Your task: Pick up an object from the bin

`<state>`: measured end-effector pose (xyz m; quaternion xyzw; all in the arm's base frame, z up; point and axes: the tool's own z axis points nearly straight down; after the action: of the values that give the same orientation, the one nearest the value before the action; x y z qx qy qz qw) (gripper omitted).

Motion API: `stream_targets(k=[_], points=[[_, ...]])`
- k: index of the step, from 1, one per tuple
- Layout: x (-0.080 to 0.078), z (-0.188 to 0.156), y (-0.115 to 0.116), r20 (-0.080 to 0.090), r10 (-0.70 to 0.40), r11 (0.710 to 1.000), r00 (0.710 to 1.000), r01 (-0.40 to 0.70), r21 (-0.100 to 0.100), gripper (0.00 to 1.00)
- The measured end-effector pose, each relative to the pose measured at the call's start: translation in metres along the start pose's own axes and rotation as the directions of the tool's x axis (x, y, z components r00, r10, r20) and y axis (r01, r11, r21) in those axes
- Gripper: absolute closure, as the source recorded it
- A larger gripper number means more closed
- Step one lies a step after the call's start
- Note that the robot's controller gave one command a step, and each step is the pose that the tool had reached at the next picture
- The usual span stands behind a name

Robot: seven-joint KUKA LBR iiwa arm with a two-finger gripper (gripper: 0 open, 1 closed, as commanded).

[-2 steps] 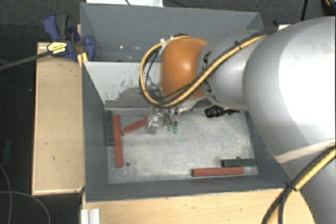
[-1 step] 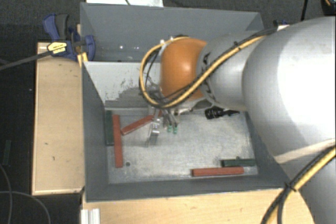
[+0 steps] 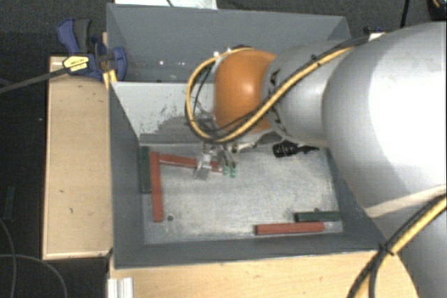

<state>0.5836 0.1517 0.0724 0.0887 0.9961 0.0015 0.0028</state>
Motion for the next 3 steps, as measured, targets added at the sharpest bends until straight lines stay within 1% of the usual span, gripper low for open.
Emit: stream_targets(k=[1,2,3], points=[[-0.002,0.001,0.048,-0.002,-0.004,1.000,1.000,0.004,0.002,1.00],[0.011,-0.135,0.046,0.005,-0.055,0.998,0.998,0.055,-0.001,1.00],[0.044,-0.086,0.082,-0.007,-0.189,0.982,0.982,0.189,0.002,1.00]])
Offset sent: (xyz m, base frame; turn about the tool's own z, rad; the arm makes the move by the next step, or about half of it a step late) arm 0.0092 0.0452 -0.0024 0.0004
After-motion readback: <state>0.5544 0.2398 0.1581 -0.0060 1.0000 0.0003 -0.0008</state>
